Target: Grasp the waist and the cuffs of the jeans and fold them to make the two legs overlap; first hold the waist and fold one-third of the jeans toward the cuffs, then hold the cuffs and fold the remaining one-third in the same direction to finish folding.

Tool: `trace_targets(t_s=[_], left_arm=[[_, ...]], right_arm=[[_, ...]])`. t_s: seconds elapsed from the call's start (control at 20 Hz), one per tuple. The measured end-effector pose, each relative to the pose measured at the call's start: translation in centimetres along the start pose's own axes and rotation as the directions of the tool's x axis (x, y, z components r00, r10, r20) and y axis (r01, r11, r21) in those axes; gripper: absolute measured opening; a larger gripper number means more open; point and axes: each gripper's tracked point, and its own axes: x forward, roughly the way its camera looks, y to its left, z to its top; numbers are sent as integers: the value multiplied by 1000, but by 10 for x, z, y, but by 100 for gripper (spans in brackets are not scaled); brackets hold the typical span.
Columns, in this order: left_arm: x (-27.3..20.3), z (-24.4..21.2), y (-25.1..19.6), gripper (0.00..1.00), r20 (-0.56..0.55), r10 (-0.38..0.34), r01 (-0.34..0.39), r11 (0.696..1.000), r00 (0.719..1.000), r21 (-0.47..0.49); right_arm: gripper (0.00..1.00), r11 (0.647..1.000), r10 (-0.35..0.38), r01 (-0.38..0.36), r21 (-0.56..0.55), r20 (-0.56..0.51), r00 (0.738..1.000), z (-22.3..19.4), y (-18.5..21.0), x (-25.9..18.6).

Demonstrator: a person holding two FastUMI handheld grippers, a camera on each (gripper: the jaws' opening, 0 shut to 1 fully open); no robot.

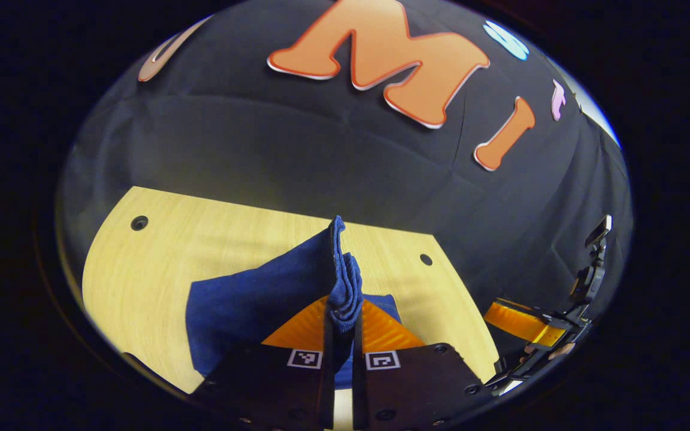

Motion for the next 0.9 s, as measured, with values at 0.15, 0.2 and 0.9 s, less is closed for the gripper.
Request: trace_targets(t_s=[0.15,0.2,0.9], left_arm=[[23,-31,-16,13,-81,35,-30,997,996,64],[31,-40,-22,13,-104,41,-32,995,994,91],[-25,-1,-28,93,74,79,-96,958,994,271]], right_arm=[[98,1000,1,-1,-17,-6,1000,-1,-9,4],[99,1000,-2,2,-20,-13,1000,-3,-13,6],[98,990,-43,63,-129,147,988,39,1,-1]])
